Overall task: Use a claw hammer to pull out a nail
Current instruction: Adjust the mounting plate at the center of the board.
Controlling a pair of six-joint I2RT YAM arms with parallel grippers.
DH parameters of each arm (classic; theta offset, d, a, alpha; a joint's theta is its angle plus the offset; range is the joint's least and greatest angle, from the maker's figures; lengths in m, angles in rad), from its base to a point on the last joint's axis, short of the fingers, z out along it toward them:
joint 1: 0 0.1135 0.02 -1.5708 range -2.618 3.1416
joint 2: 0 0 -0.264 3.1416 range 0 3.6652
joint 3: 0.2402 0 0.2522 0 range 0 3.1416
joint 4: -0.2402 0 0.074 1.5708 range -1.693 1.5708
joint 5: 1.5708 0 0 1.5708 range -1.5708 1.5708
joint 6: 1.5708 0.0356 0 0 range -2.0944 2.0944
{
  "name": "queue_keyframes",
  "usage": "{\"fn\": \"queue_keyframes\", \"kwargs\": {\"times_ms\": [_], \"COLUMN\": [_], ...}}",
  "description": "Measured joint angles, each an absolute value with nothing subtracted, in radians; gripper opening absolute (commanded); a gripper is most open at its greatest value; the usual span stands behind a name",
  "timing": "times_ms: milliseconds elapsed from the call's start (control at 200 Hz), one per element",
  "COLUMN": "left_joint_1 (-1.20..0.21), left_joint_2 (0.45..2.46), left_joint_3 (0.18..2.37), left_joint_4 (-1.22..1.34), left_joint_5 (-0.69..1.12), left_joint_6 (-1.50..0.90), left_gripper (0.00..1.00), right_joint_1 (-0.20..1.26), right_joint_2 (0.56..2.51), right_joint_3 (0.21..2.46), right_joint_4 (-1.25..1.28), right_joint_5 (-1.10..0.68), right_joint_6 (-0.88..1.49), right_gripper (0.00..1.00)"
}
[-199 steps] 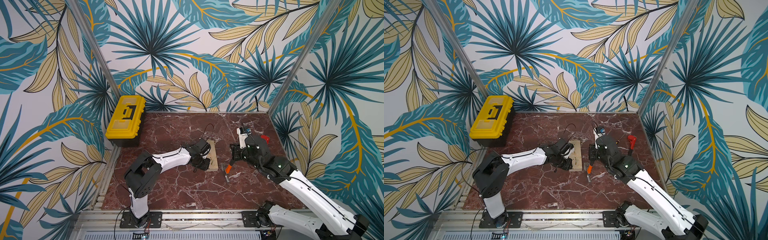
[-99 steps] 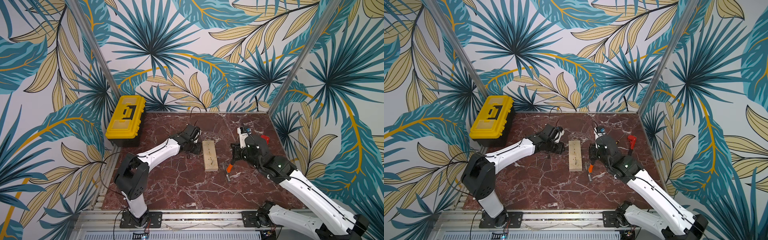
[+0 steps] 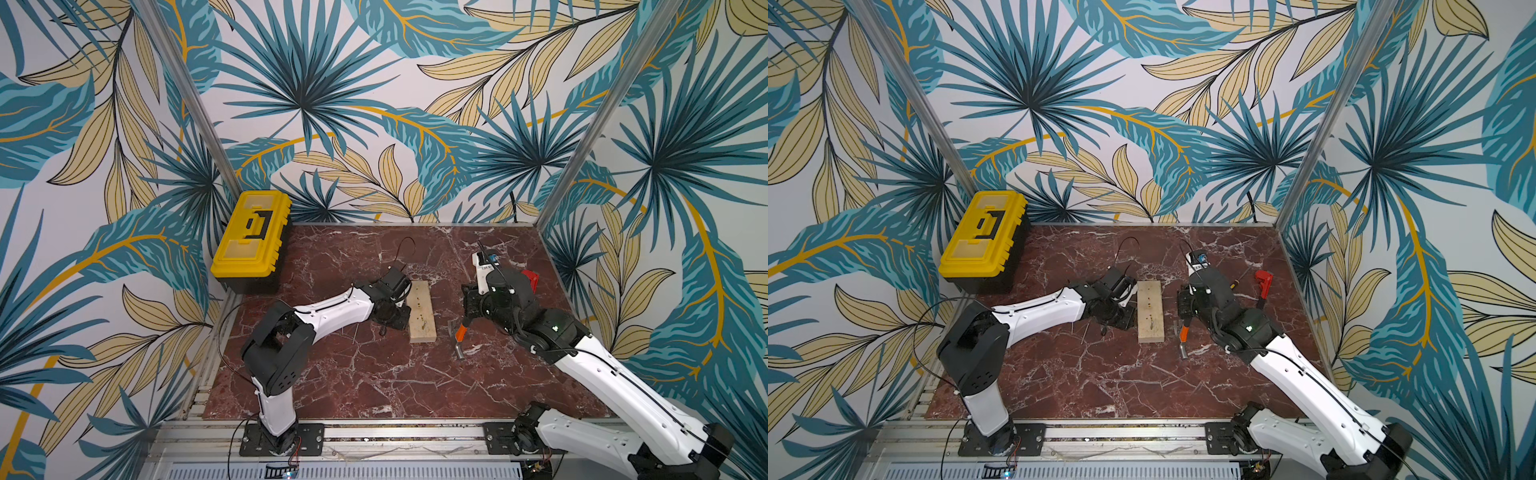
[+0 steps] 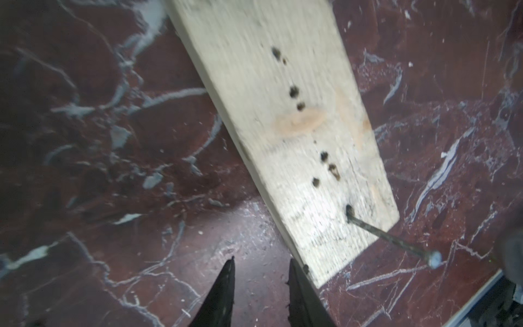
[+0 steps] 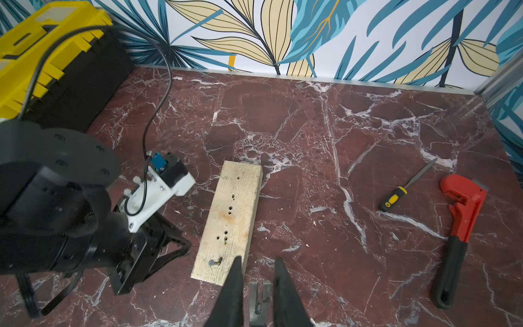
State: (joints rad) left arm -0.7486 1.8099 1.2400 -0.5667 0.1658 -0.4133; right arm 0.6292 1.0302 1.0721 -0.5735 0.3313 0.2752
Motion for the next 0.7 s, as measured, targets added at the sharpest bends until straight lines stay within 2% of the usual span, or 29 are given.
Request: {"fn": "queue_keyframes", "kwargs": {"times_ms": [260, 471, 701], "left_joint_1": [-0.826, -0.87, -0.877], "left_joint_2": [1.838, 1.902, 1.89], "left_joint_3": [1.227, 1.301, 1.299], "left_joint_4": [-0.54, -0.513, -0.513], "left_joint_5": [0.183, 0.194, 0.183], "left_joint_6": [-0.455, -0.464, -0.461], "left_gripper": [0.33, 0.32, 0.33], "right_joint_1": [0.591, 0.526, 0.495], "right_joint_2": [1.115, 1.225, 1.303], "right_joint_3": [1.112, 1.169, 1.223], "right_joint_4": [-0.546, -0.486, -0.44], "right_joint_5": [0.336, 0.329, 0.311], "right_joint_6": [0.238, 0.204, 0.185], "right_gripper": [0.0, 0.0, 0.0]}}
